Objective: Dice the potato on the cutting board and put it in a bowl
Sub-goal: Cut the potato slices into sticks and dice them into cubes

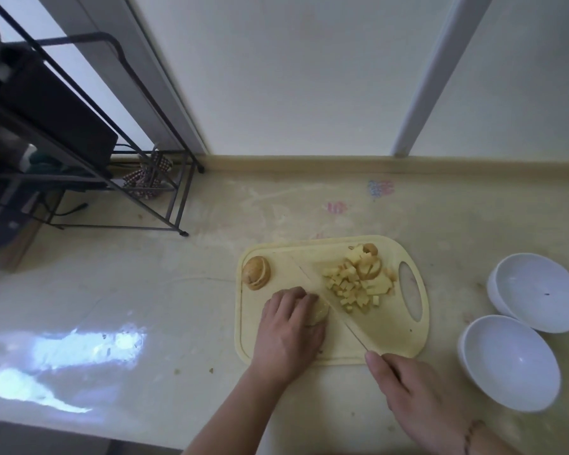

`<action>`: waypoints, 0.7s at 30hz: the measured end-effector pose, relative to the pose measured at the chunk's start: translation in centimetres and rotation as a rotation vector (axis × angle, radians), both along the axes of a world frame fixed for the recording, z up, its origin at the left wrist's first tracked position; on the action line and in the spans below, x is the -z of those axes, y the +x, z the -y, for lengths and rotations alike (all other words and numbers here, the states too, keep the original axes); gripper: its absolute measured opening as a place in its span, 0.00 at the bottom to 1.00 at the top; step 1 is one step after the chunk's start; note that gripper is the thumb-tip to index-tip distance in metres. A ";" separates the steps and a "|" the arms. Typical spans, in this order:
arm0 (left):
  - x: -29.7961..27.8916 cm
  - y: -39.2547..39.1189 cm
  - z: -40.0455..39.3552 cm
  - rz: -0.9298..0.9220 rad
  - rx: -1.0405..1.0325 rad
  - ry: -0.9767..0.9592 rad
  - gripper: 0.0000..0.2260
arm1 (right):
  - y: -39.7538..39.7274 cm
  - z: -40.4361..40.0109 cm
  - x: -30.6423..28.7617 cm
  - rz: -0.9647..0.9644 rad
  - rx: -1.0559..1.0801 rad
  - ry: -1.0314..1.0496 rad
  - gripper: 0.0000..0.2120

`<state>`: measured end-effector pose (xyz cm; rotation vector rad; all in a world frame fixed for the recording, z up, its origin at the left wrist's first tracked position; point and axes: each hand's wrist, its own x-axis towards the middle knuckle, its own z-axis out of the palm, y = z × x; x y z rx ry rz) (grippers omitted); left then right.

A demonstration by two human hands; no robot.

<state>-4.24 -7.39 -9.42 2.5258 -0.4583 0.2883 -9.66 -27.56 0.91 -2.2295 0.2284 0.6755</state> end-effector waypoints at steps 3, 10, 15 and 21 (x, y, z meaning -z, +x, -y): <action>0.3 0.4 -0.5 0.065 0.149 -0.063 0.10 | -0.6 -0.3 0.2 0.003 -0.014 0.020 0.30; 0.1 0.5 -0.3 0.034 0.177 -0.140 0.10 | -1.9 -0.1 0.5 0.007 -0.016 -0.014 0.31; 0.1 0.6 -0.3 0.007 0.173 -0.168 0.10 | -2.1 -0.1 1.1 0.056 -0.053 -0.064 0.39; 0.2 0.6 -0.3 -0.007 0.160 -0.188 0.08 | 0.8 -2.5 2.1 0.099 -0.092 -0.062 0.29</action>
